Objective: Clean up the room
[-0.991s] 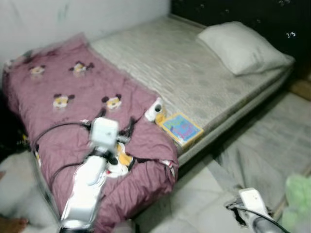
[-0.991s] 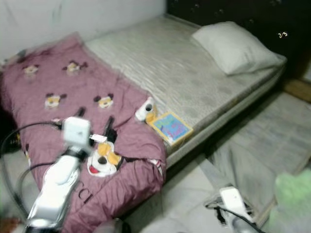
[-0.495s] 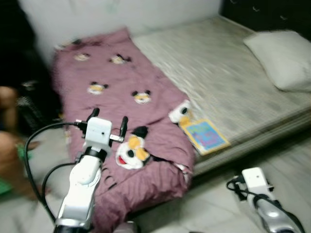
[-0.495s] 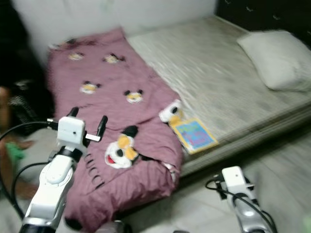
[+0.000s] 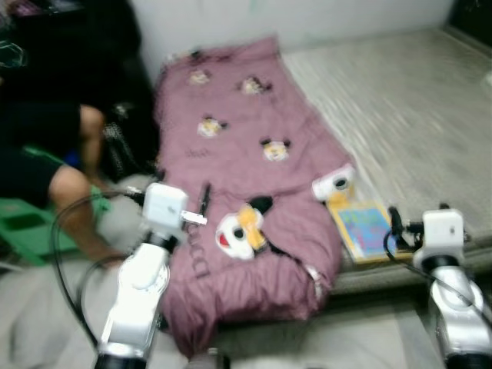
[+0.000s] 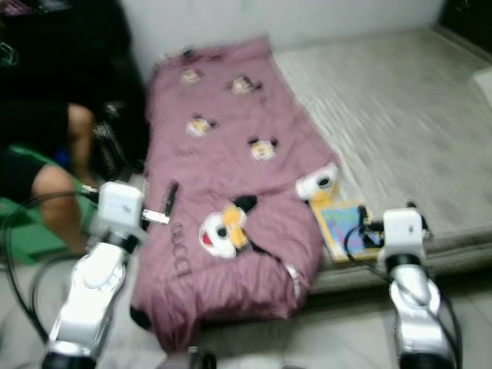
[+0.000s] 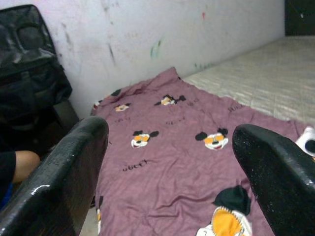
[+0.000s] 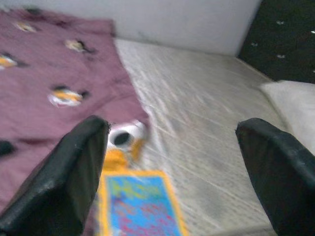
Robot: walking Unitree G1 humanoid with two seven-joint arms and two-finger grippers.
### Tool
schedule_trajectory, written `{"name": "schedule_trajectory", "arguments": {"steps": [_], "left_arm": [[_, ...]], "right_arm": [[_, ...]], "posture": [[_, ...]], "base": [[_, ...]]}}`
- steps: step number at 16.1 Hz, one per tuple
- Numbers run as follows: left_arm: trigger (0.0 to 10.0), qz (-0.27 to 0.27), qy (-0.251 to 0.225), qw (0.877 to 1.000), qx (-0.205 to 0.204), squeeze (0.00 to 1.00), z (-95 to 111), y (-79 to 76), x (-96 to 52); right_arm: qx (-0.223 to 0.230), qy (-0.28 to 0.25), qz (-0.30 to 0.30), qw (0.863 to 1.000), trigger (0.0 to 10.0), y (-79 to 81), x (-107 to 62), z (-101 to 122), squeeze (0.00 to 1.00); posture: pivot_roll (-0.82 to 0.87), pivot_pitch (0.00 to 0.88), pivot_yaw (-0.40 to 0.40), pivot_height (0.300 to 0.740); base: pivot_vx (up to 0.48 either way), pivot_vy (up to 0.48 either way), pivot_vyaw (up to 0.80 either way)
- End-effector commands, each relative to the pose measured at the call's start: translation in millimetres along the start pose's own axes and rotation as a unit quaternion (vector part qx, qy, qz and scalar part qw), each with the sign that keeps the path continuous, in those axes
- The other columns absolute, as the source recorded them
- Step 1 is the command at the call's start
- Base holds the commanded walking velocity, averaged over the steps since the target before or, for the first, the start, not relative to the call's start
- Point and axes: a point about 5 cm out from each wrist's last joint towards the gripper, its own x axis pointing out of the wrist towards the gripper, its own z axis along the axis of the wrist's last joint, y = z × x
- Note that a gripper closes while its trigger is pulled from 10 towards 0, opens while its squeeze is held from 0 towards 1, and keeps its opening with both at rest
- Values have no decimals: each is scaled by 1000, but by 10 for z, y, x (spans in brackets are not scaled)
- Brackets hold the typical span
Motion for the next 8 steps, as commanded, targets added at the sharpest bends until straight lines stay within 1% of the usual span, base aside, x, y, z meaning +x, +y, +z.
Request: {"name": "schedule_trajectory", "arguments": {"steps": [1,2,3,4,6,7,8], "left_arm": [[10000,9,0,1000,11,0,1,92,7],[10000,9,0,1000,11,0,1,92,7],[10000,13,-6,1000,9,0,38,96,20],[10000,18,-8,1000,0,0,52,118,17],[10000,24,-6,1000,0,0,44,149,-5],[10000,28,-4,1000,2,0,29,176,-38],[10000,44,8,999,6,0,-21,252,-117]], "right_arm": [[65,-58,32,996,10000,252,103,378,0],[65,-58,32,996,10000,252,103,378,0],[125,-92,72,985,10000,543,136,649,0],[164,-101,92,977,10000,710,98,833,0],[182,-93,97,974,10000,737,13,869,0],[184,-79,101,974,10000,720,-73,818,0],[173,-35,104,979,10000,636,-248,659,0]], "posture": [[-111,0,82,740],[-111,0,82,740],[-106,0,82,740],[-102,0,80,740],[-101,0,79,740],[-101,0,77,740],[-92,0,76,740]], "base": [[0,0,0],[0,0,0],[0,0,0],[0,0,0],[0,0,0],[0,0,0],[0,0,0]]}}
